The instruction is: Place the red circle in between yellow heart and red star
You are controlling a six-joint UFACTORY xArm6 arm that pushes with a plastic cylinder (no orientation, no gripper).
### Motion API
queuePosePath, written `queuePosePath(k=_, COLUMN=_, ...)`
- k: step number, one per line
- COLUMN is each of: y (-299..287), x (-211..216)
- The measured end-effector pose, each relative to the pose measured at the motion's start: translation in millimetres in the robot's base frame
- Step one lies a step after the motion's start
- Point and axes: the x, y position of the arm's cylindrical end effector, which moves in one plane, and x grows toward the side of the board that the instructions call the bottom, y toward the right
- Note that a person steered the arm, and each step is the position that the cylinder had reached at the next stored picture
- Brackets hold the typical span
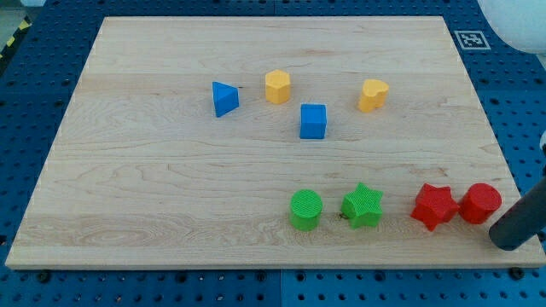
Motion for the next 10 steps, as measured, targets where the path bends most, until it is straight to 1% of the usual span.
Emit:
queuePosePath(k=1, y=0.0, x=-4.3)
queuePosePath(k=5, y=-17.3, x=-67.2)
queuePosePath(k=7, y=-76.1, x=-89.8)
queuePosePath(k=8, y=-88.8, x=-91.0)
queuePosePath(k=9, y=-48.1, x=-79.3)
queuePosePath(k=10, y=-5.0, x=-95.4)
